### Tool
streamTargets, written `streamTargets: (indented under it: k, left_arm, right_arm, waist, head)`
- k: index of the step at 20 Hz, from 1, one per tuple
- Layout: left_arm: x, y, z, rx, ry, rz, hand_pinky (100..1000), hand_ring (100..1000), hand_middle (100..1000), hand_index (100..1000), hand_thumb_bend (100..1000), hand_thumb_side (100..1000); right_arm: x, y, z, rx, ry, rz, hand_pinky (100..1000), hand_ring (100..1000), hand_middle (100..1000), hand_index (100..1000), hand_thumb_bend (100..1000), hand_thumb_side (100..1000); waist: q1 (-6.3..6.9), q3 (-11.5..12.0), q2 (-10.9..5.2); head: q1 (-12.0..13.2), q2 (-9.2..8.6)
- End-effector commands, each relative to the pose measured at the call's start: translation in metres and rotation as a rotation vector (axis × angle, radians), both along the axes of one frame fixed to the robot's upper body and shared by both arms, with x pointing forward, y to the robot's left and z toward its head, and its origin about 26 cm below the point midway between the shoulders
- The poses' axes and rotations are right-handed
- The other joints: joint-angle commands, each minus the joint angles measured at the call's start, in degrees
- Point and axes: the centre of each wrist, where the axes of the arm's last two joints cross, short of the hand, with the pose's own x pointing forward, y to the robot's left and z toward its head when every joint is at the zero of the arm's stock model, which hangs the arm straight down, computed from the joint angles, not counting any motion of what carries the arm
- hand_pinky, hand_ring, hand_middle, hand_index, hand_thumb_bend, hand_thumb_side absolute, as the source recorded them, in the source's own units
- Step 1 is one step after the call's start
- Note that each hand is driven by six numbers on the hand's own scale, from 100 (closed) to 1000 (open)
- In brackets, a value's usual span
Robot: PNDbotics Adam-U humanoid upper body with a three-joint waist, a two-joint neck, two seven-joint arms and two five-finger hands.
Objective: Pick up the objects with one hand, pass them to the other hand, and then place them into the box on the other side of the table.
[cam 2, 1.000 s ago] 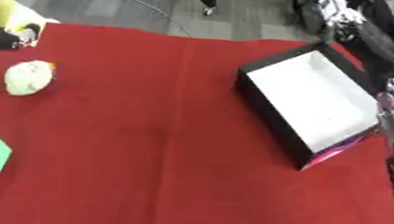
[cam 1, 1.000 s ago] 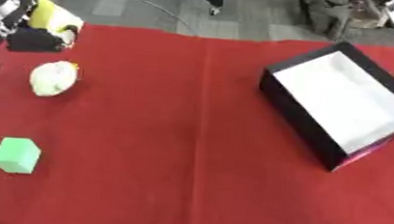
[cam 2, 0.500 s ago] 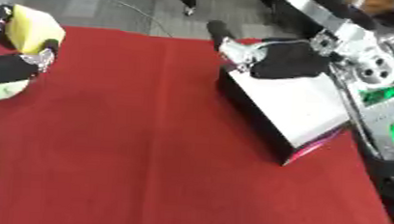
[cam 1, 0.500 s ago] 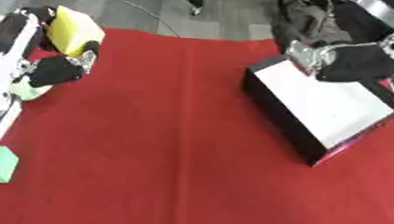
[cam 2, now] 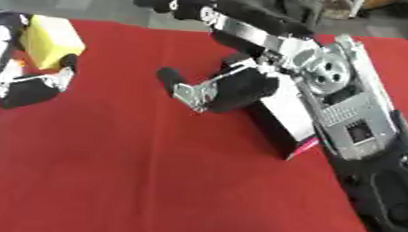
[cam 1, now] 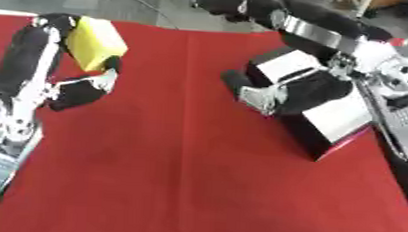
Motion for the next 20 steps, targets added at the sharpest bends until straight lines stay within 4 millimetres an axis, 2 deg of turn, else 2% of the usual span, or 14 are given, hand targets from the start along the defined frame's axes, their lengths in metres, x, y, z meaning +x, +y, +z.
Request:
streamTargets:
  k: [1, 2, 3, 8, 20]
  left_arm:
    - [-0.004, -0.005, 0.004, 0.024, -0.045, -0.037, 607, 470, 485, 621, 100, 290]
    - [-0.004, -0.007, 0.002, 0.028, -0.042, -0.046, 606, 468, 483, 621, 100, 267]
    - [-0.004, -0.008, 0.000, 0.030, -0.037, -0.055, 605, 467, 482, 620, 100, 292]
    - [-0.006, -0.018, -0.004, 0.059, -0.034, -0.102, 611, 470, 484, 618, 100, 273]
    - [-0.012, -0.029, -0.004, 0.127, -0.115, -0.158, 612, 463, 470, 615, 100, 267]
  right_arm:
    - [-0.007, 0.007, 0.009, -0.012, -0.035, 0.019, 983, 1000, 1000, 1000, 100, 248]
    - [-0.007, 0.009, 0.009, -0.009, -0.037, 0.017, 981, 1000, 998, 1000, 100, 228]
    - [-0.008, 0.011, 0.010, -0.005, -0.040, 0.016, 979, 1000, 996, 1000, 100, 207]
    - [-0.011, 0.022, 0.014, -0.002, -0.069, -0.013, 963, 1000, 968, 997, 100, 106]
    - [-0.013, 0.042, 0.013, -0.095, -0.106, -0.094, 951, 1000, 917, 953, 100, 100]
  waist:
    - [0.20, -0.1, -1.23]
    - [0.21, -0.1, -1.23]
    - [0.22, -0.1, -1.23]
    - [0.16, -0.2, -1.27]
    - [0.08, -0.1, -1.49]
  head:
    - [-0.6, -0.16]
    - [-0.7, -0.14]
    - [-0.8, -0.13]
    - [-1.3, -0.18]
    - [-2.0, 0.05]
